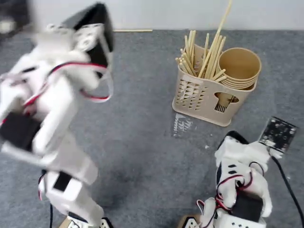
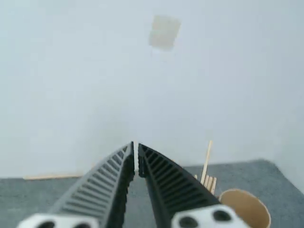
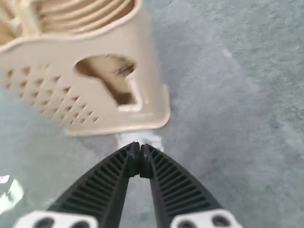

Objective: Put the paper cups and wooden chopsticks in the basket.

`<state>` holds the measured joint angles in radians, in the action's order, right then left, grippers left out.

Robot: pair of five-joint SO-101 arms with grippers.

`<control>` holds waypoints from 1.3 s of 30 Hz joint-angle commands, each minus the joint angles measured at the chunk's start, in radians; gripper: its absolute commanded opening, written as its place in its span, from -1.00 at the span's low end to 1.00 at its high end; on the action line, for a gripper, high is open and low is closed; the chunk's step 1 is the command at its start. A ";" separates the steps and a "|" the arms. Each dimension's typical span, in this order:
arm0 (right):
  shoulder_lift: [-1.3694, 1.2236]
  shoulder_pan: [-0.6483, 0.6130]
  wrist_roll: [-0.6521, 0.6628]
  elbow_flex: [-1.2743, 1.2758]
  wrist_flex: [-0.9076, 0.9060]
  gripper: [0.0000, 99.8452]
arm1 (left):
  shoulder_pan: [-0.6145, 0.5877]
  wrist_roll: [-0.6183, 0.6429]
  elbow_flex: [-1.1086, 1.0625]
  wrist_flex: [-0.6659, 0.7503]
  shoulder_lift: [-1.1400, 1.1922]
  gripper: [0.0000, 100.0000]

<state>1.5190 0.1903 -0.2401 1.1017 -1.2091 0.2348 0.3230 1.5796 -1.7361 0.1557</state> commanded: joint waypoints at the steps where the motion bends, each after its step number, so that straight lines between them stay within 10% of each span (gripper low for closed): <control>1: 0.068 -0.061 0.011 -0.058 -0.053 -0.98 | -0.015 -0.017 -0.185 -0.025 -0.190 -0.98; 19: 0.286 -0.077 0.018 0.175 -0.041 -0.98 | -0.020 -0.041 -1.586 0.281 -1.247 -0.98; 39: 0.297 -0.243 0.018 0.474 0.102 -0.98 | -0.376 -0.293 -2.873 0.706 -1.975 -0.97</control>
<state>1.8029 -0.0430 -0.2325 1.5604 -1.1554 -0.1105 0.0652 -1.2144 -1.0610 -1.8006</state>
